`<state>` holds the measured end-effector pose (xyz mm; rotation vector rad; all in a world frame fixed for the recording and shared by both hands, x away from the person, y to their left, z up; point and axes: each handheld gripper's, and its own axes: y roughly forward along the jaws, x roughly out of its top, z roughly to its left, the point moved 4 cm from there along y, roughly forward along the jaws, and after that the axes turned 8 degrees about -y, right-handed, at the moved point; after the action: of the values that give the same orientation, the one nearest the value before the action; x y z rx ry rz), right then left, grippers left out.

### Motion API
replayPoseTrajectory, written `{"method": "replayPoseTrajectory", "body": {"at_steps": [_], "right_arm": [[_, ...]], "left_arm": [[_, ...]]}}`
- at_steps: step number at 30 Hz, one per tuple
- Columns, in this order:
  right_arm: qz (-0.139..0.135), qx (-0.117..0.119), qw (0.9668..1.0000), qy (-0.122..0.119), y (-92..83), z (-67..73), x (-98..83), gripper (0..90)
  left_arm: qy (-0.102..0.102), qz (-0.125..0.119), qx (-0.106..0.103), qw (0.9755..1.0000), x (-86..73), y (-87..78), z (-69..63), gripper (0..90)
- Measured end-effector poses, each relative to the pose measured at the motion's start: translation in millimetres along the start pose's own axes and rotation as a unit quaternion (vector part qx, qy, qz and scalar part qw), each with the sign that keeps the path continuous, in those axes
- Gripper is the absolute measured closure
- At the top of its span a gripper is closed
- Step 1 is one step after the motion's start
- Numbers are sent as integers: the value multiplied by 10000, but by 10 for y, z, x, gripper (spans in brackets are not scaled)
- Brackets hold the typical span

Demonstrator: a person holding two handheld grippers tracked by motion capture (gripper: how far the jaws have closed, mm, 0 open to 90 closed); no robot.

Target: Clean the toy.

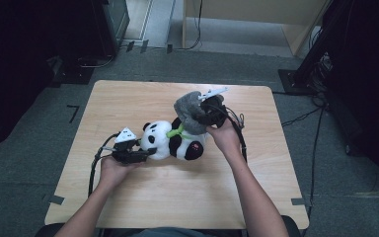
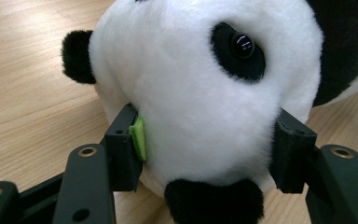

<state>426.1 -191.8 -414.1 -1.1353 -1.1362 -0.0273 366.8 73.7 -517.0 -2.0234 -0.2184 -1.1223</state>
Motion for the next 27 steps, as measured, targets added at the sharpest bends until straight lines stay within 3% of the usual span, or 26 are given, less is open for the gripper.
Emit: {"method": "replayPoseTrajectory", "body": {"at_steps": [7, 10, 14, 20, 22, 27], "right_arm": [[-313, 6, 9991, 303, -298, -153, -70, 790], [-411, 210, 9985, 298, -358, -122, -138, 790], [-308, 450, 9985, 105, -283, -3, -235, 790], [-110, 827, 9965, 41, -64, 130, -334, 779], [-155, 864, 9961, 109, -19, 145, -362, 779], [-130, 1061, 9925, 587, 43, 86, -466, 777]], "left_arm": [[-62, 3, -10, 10000, 2, 0, -1, 383], [-79, 15, -11, 10000, 5, -1, 0, 383], [-105, 25, -7, 9999, 7, -2, -3, 381], [-100, 42, -7, 9999, 5, -3, -6, 378], [-99, 47, -7, 9999, 5, -3, -6, 377], [-99, 54, -1, 9999, 7, 1, -12, 377]]}}
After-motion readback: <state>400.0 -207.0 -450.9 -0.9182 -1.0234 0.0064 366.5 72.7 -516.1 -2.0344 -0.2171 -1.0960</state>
